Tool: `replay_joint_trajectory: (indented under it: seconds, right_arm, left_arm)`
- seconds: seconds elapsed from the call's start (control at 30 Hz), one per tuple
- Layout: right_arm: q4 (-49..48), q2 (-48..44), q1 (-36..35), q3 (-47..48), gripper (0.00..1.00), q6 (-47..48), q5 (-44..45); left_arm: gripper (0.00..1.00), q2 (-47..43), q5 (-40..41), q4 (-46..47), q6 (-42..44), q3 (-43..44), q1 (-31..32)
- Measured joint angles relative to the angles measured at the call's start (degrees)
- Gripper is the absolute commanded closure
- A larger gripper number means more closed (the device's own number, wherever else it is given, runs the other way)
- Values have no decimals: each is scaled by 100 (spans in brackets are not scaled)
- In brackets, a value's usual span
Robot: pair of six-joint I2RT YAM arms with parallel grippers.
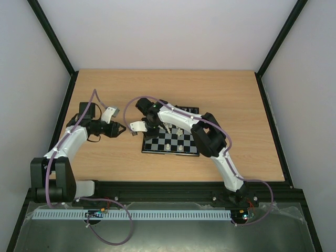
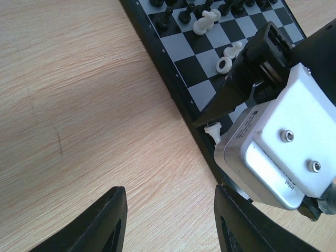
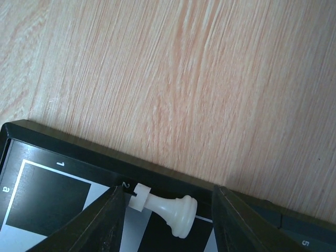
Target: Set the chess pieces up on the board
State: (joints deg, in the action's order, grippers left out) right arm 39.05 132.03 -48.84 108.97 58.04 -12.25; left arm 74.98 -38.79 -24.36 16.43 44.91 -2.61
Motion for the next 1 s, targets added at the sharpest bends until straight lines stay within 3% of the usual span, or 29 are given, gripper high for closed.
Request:
replay_joint_trajectory:
  seconds: [0.2,1.0]
  right_arm:
    - [225,22,-2,50,61,105,-11]
    - [457,-496,-4,-748,63,22,101]
  left_arm:
    - [51,0,-2,4,0,0,-4]
    - [51,0,-22,138,-44,-107,-4]
